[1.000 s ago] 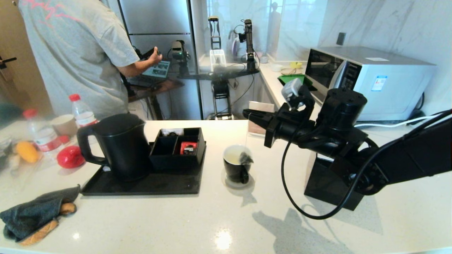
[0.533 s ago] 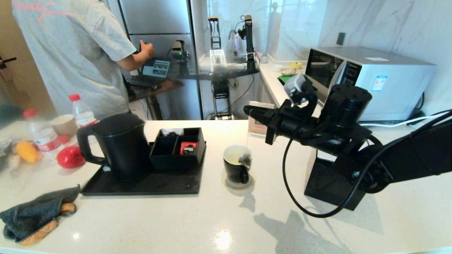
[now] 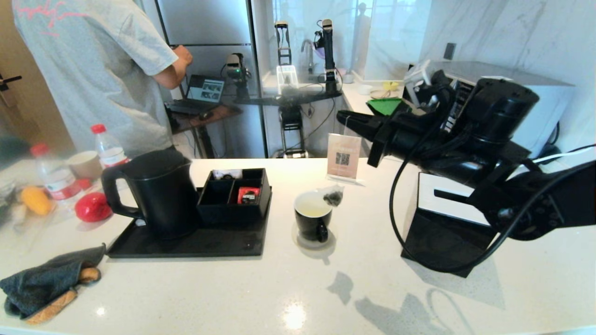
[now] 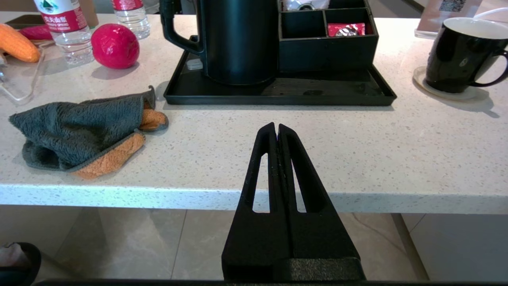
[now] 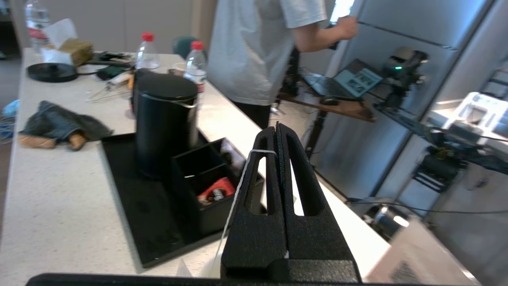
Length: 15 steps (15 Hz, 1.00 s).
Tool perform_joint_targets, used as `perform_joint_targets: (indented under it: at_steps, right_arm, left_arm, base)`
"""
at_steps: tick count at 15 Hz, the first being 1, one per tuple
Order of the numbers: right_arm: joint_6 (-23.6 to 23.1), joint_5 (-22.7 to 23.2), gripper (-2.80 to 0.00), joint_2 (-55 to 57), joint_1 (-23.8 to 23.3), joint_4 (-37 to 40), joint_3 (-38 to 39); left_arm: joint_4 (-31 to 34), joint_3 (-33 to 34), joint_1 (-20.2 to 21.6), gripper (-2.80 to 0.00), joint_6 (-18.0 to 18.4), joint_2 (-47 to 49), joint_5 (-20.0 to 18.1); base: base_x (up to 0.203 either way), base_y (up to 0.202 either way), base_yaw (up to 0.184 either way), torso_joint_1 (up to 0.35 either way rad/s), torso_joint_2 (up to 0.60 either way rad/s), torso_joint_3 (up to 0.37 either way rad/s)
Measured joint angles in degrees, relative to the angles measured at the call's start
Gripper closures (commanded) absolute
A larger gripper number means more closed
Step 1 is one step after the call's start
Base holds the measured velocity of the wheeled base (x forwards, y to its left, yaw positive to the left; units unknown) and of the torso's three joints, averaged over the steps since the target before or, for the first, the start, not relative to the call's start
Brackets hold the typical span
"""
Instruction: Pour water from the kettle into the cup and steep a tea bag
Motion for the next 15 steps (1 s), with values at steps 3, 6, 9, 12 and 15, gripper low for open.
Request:
perform_joint_targets:
  at_steps: [3, 6, 9, 12, 15]
  right_arm:
    - [0.1, -2.8, 0.0, -3.9, -3.0, 3.8, -0.1]
    - [2.8, -12.8, 0.0, -7.6, -5.9, 6.9, -0.2]
    - [4.2, -21.7, 0.0, -10.5, -10.3, 10.2, -0.2]
    - [6.7, -26.8, 0.0, -13.6, -14.7, 15.4, 0.9]
    - [7.8, -27.0, 0.0, -16.3, -18.0, 17.0, 4.4]
  left_arm:
    - [0.0, 0.0, 0.0, 0.0, 0.0, 0.0, 0.0]
    - [0.0, 0.0, 0.0, 0.0, 0.0, 0.0, 0.0]
    - [0.0, 0.0, 0.0, 0.0, 0.0, 0.0, 0.0]
    - [0.0, 0.0, 0.0, 0.0, 0.0, 0.0, 0.0]
    - [0.0, 0.0, 0.0, 0.0, 0.0, 0.0, 0.0]
  base:
    - [0.0, 0.0, 0.0, 0.0, 0.0, 0.0]
    - [0.0, 0.0, 0.0, 0.0, 0.0, 0.0]
    - [0.0, 0.0, 0.0, 0.0, 0.0, 0.0]
    - [0.0, 0.0, 0.0, 0.0, 0.0, 0.0]
    - [0.0, 0.0, 0.0, 0.0, 0.0, 0.0]
